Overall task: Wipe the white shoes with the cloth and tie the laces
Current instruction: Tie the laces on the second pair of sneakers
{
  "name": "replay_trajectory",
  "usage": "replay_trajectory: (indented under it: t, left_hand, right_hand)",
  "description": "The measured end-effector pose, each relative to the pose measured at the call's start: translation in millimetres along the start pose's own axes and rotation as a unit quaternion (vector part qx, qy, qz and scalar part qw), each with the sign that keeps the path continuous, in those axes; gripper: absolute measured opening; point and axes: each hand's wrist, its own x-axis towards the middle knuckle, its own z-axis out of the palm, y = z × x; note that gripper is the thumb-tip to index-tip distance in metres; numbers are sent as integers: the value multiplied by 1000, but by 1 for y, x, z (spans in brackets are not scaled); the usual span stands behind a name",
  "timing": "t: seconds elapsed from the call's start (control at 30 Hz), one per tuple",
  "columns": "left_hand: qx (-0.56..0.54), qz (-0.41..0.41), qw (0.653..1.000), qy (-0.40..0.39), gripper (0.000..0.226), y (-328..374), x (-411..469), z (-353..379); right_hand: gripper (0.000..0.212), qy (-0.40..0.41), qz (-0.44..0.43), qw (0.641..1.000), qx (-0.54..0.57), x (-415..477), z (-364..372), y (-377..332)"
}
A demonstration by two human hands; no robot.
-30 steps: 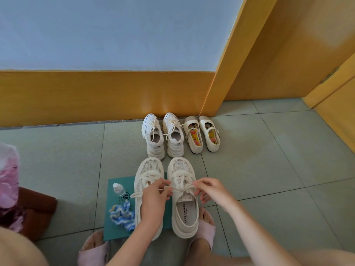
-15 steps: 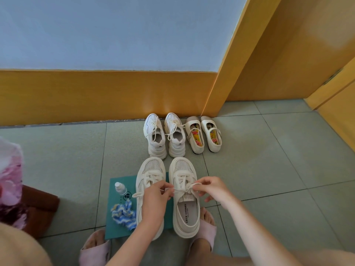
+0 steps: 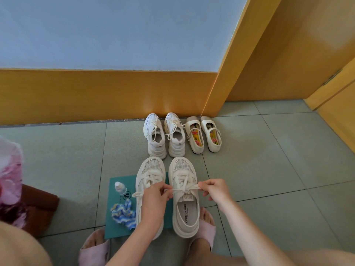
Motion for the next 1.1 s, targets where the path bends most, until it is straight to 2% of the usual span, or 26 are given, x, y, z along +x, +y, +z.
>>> replay_trajectory:
  t: [0.23, 0.33, 0.4, 0.5, 0.57, 0.67, 0.73, 0.8, 0.87, 0.97, 1.1]
  left_hand:
    - [0, -2, 1000, -3, 23, 0, 2, -1]
    - [28, 25, 999, -5, 10, 4, 1, -8]
    - [83, 72, 994, 18, 5, 6, 1, -14]
    - [166, 110, 976, 91, 12, 5, 1, -27]
    - [226, 114, 957, 140, 30, -2, 0, -31]
    - [274, 30, 955, 113, 72, -18, 0, -30]
    - [254, -38, 964, 73, 86, -26, 1, -27]
    - [202, -84, 974, 52, 87, -26, 4, -22]
    - [163, -126, 978, 31, 88, -20, 10, -18]
    - [170, -166, 971, 9, 93, -10, 26, -13]
    - [237, -197, 951, 2, 98, -11, 39, -13]
  right_hand:
    - [11, 15, -3, 1000, -17, 3, -1, 1]
    - [10, -9, -2, 1000, -11, 1, 0, -2]
    - [23, -14, -2, 1000, -7, 0, -1, -4]
    - [42, -24, 17, 1000, -8, -2, 2, -9]
    - [54, -30, 44, 998, -17, -7, 7, -9]
    - [56, -50, 51, 997, -12, -17, 24, -6]
    - [75, -31, 39, 998, -27, -19, 40, 3]
    - [90, 3, 40, 998, -42, -19, 54, 6]
    - [95, 36, 52, 997, -51, -18, 64, 5]
    - [89, 50, 63, 995, -63, -15, 72, 2]
    - [82, 45, 84, 988, -118, -11, 78, 3]
